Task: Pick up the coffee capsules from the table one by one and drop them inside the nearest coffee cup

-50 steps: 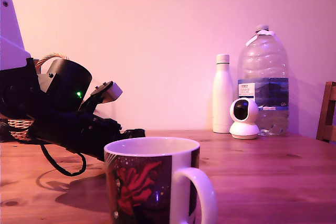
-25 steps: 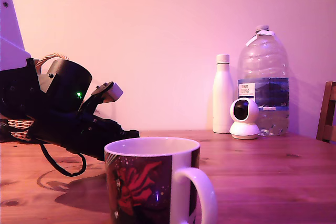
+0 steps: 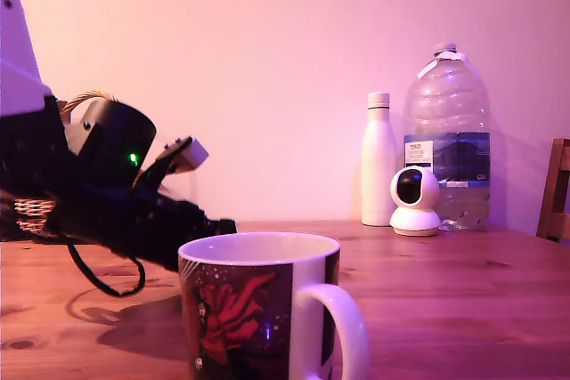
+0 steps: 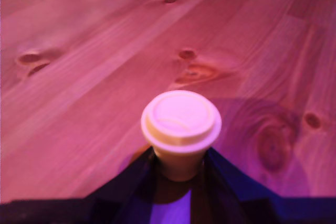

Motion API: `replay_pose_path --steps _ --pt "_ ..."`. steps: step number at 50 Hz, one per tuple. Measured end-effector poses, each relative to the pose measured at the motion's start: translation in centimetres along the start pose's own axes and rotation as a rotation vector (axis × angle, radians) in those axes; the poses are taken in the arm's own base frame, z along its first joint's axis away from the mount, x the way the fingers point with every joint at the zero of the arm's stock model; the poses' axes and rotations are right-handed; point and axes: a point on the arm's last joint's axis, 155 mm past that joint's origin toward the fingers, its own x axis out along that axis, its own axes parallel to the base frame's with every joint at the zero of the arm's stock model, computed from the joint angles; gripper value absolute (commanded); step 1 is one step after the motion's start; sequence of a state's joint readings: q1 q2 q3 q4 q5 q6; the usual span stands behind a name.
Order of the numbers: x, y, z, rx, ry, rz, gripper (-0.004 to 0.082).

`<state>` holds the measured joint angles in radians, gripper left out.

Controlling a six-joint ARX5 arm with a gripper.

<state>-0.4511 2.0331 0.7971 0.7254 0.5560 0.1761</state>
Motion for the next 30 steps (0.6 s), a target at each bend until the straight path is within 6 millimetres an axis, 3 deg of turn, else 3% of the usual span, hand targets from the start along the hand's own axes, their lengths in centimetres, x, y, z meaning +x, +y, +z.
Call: replay_pose_path --steps 11,30 --pt "-2.7 -1.4 1.8 0.015 -0.024 0.004 0.0123" --pt "-8.1 -5.1 0.3 0.014 -0.01 0.001 0.0122"
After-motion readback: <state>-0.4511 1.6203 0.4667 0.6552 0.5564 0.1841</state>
